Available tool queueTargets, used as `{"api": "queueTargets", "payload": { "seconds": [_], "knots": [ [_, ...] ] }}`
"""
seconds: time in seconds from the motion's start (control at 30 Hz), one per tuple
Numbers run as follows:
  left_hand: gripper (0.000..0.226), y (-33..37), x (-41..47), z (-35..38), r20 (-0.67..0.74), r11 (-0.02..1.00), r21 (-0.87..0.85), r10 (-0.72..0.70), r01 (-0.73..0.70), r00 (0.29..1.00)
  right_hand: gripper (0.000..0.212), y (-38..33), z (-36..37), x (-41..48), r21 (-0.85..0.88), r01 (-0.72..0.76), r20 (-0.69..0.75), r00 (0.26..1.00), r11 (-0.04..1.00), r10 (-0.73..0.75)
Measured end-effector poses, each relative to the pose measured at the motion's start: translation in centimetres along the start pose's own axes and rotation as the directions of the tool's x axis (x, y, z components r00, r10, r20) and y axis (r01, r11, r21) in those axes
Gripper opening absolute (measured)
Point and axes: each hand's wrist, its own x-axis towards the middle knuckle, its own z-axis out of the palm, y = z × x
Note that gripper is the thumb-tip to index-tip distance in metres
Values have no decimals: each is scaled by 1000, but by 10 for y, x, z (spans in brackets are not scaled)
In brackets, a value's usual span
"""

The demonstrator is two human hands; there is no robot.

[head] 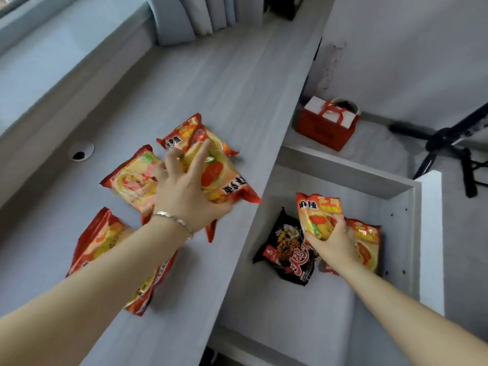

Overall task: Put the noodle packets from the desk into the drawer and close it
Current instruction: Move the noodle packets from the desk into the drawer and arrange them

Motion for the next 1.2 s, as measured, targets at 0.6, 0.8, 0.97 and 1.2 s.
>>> {"api": "queueTargets", "payload": {
  "seconds": [0.6,0.8,0.97,1.2],
  "knots": [
    [84,103,-48,169,717,985,123,-3,-122,697,29,33,-44,10,-41,204,6,979,978,-204],
    [31,78,-26,85,266,970,39,220,-239,939,23,-35,-41,1,27,398,70,915,917,-398],
    [26,-3,4,17,43,967,256,-3,-8,999,17,-132,-11,-16,69,607,100,786,792,-611],
    [60,-71,17,4,333,827,551,-346,117,877,43,-231,58,-28,-256,667,265,744,700,-613]
  ]
}}
